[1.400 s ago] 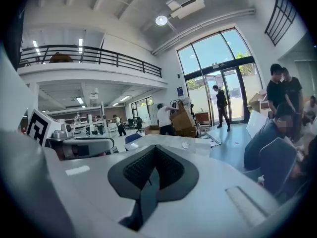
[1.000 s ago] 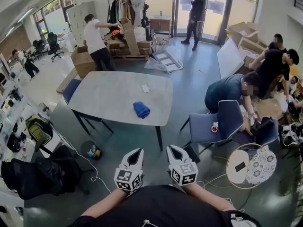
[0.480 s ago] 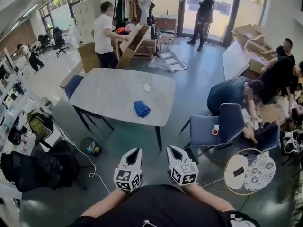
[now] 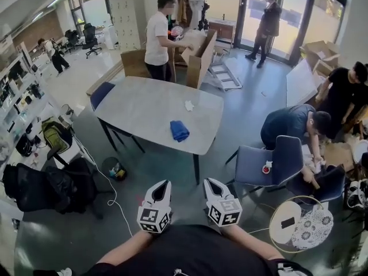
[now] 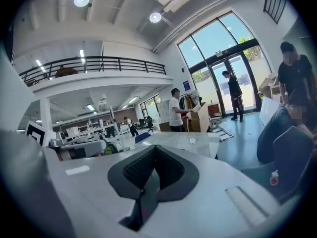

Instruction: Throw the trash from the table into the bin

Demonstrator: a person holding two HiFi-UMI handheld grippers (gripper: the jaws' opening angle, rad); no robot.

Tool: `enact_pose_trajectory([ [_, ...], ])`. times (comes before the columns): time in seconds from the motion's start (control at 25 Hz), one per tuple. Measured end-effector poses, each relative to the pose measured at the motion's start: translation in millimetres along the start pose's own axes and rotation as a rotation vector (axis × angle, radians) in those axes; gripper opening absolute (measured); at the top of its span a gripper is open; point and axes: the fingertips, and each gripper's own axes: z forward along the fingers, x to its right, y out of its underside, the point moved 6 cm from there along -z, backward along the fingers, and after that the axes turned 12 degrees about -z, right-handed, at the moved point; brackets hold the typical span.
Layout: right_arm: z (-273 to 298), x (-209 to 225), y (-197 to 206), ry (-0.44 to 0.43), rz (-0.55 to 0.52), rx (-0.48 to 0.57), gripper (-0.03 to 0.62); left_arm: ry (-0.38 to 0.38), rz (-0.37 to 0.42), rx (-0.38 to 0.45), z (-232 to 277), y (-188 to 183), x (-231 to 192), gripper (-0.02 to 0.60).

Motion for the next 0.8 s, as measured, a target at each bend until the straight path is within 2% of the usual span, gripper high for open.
enact_pose_trajectory([
  [0.4, 25, 1, 9, -0.071, 0.034, -0.018, 0.028, -0.082, 0.010, -0.005, -4, -1, -12, 0.000],
  [0.6, 49, 11, 8, -0.029, 0.043, -0.027, 0.028, -0.029, 0.031, 0.015, 22, -8, -25, 0.002],
  [0.8, 82, 25, 3, 0.046, 0.055, -0.048, 0.028, 0.036, 0.020, 0.004, 71, -26, -58, 0.002],
])
